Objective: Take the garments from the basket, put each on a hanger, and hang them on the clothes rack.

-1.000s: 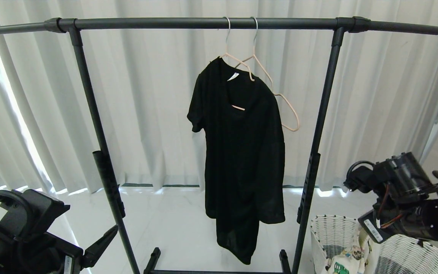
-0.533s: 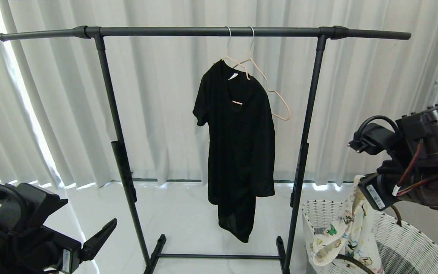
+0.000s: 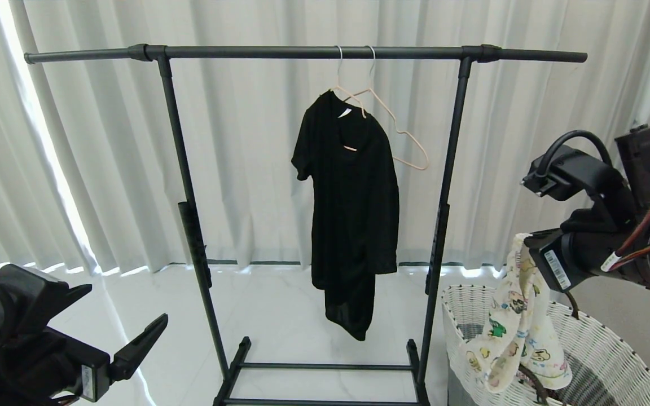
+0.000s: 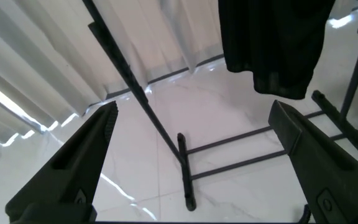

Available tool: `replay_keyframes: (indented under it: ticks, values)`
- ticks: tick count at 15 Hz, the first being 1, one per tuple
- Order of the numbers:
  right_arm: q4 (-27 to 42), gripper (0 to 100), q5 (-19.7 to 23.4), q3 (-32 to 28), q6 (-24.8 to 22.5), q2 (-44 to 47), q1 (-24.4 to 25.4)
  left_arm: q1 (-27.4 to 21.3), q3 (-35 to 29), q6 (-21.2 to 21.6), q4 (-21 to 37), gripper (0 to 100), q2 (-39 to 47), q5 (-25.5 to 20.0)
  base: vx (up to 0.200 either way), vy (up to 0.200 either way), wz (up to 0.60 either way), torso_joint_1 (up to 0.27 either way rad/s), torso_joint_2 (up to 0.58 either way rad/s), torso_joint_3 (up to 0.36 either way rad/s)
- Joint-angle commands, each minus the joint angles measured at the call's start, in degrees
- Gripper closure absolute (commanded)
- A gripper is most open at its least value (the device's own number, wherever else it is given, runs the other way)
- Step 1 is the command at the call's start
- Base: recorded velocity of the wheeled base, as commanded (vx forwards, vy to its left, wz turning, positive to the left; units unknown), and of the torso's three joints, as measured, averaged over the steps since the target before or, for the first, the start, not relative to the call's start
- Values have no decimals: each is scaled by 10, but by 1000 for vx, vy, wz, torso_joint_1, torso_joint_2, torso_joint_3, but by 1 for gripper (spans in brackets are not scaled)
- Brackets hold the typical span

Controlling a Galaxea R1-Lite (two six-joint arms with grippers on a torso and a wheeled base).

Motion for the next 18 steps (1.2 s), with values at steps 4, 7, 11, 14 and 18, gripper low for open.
replay_keyframes:
  ticks: [4,7,11,14,18]
  values:
    - [-2,100,2,-3,0,-20,2,-7,-12,-13,2,0,2,1,0,0,0,0,0,0]
    - [-11,100,5,-4,1,-17,21,-9,-46,-97,45,0,19,2,0,0,0,0,0,0]
    - [-55,100,7,-32,1,19,43,-121,-246,-272,287,0,21,2,0,0,0,0,0,0]
    - [-57,100,36,-87,24,53,82,-277,-243,-312,328,0,-6,2,0,0,0,0,0,0]
    - [-76,100,74,-151,42,91,122,-344,-239,-313,328,0,-9,3,0,0,0,0,0,0]
